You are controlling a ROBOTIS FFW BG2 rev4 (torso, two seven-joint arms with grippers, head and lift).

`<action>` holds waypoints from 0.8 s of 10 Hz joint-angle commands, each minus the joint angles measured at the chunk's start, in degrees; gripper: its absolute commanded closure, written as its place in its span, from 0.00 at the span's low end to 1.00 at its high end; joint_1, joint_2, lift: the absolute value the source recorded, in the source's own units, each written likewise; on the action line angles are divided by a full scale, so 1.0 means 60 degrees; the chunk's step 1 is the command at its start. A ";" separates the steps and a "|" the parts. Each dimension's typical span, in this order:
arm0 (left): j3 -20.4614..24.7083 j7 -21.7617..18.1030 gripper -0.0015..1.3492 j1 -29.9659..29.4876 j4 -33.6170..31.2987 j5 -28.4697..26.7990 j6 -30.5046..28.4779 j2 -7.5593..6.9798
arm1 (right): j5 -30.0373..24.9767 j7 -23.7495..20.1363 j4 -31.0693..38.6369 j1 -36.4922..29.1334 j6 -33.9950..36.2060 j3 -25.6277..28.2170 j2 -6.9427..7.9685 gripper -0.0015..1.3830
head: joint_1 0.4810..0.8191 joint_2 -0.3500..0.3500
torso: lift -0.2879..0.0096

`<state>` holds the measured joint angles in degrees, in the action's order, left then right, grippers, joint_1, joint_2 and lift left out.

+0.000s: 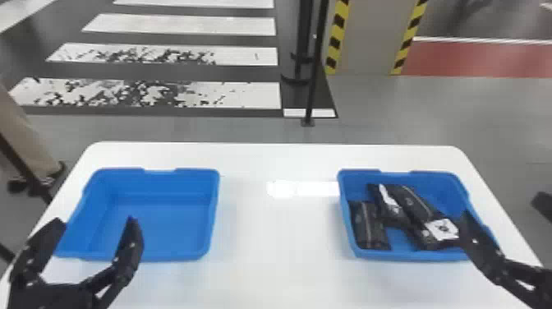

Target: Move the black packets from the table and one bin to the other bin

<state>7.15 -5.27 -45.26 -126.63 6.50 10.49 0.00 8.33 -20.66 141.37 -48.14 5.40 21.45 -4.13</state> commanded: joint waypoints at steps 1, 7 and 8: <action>0.0008 0.0000 0.07 -0.0003 0.0000 0.0021 0.0011 0.0025 | 0.0002 0.0002 0.0004 -0.0014 0.0060 -0.0013 -0.0001 0.06 | 0.63 0.43 | 0.60; -0.0049 0.0000 0.07 0.0044 0.0000 -0.0302 0.0245 0.0025 | 0.0078 0.0016 0.0098 0.0009 0.0341 -0.0089 -0.0074 0.07 | 0.63 0.44 | 0.60; -0.0106 0.0000 0.07 0.0067 0.0000 -0.0321 0.0245 0.0025 | 0.0078 0.0016 0.0098 0.0009 0.0365 -0.0147 -0.0103 0.07 | 0.63 0.43 | 0.60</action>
<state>6.69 -5.27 -44.93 -126.63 4.64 11.93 0.00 8.80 -20.56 141.93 -48.08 7.51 20.75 -4.66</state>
